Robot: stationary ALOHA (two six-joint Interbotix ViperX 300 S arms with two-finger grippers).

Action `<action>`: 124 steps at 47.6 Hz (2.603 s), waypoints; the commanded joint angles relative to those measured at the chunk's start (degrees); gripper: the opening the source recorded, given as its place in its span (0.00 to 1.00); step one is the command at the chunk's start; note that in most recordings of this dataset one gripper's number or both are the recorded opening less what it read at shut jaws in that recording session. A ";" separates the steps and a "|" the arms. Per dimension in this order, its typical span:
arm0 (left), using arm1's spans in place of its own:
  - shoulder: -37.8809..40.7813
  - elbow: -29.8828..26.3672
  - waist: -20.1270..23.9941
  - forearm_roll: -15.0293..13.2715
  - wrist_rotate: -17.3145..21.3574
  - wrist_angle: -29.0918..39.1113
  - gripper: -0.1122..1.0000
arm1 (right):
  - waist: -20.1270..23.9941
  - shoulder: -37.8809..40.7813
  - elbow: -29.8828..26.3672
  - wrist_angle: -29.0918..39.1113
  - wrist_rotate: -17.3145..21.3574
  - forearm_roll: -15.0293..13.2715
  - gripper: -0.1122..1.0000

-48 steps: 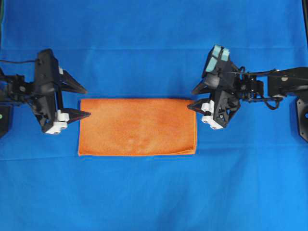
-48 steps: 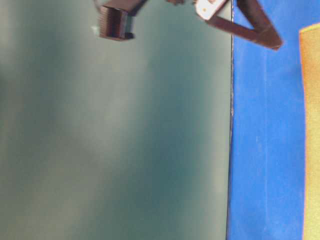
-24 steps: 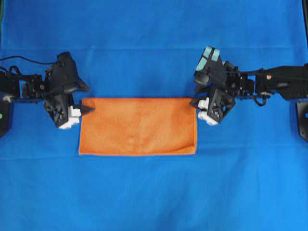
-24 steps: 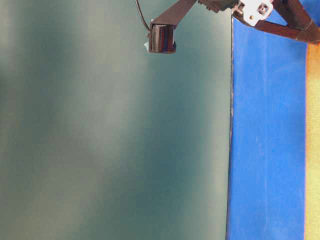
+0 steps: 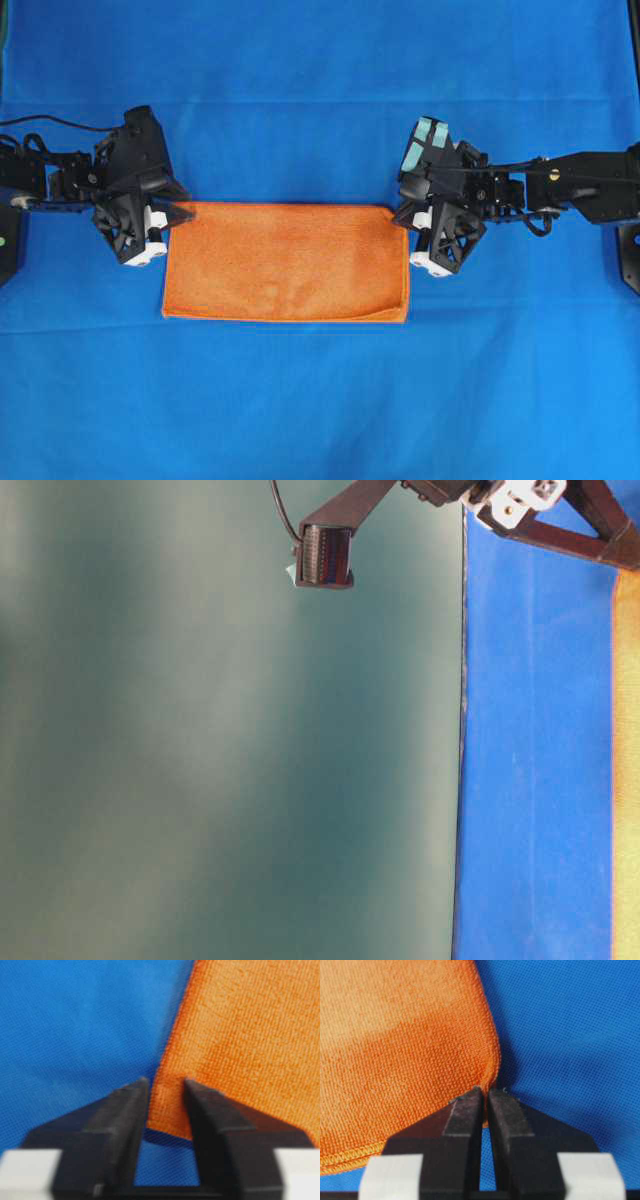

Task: Fold the orange towel.
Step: 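Grasp the folded towel's left and right ends with both grippers and lift, then rotate the lifted towel vertical, left gripper moving down, right gripper up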

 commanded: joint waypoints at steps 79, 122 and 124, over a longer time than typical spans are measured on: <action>-23.99 -11.34 -9.32 0.00 0.00 12.22 0.14 | -7.56 -23.99 -4.57 10.02 -0.18 -3.78 0.13; 9.32 -40.34 -16.61 0.00 10.20 1.93 0.14 | -22.41 -12.48 -16.61 10.63 -0.35 -12.04 0.13; 9.32 -40.61 -16.70 0.09 10.20 1.93 0.14 | -22.41 -12.48 -16.61 10.55 -0.35 -12.04 0.13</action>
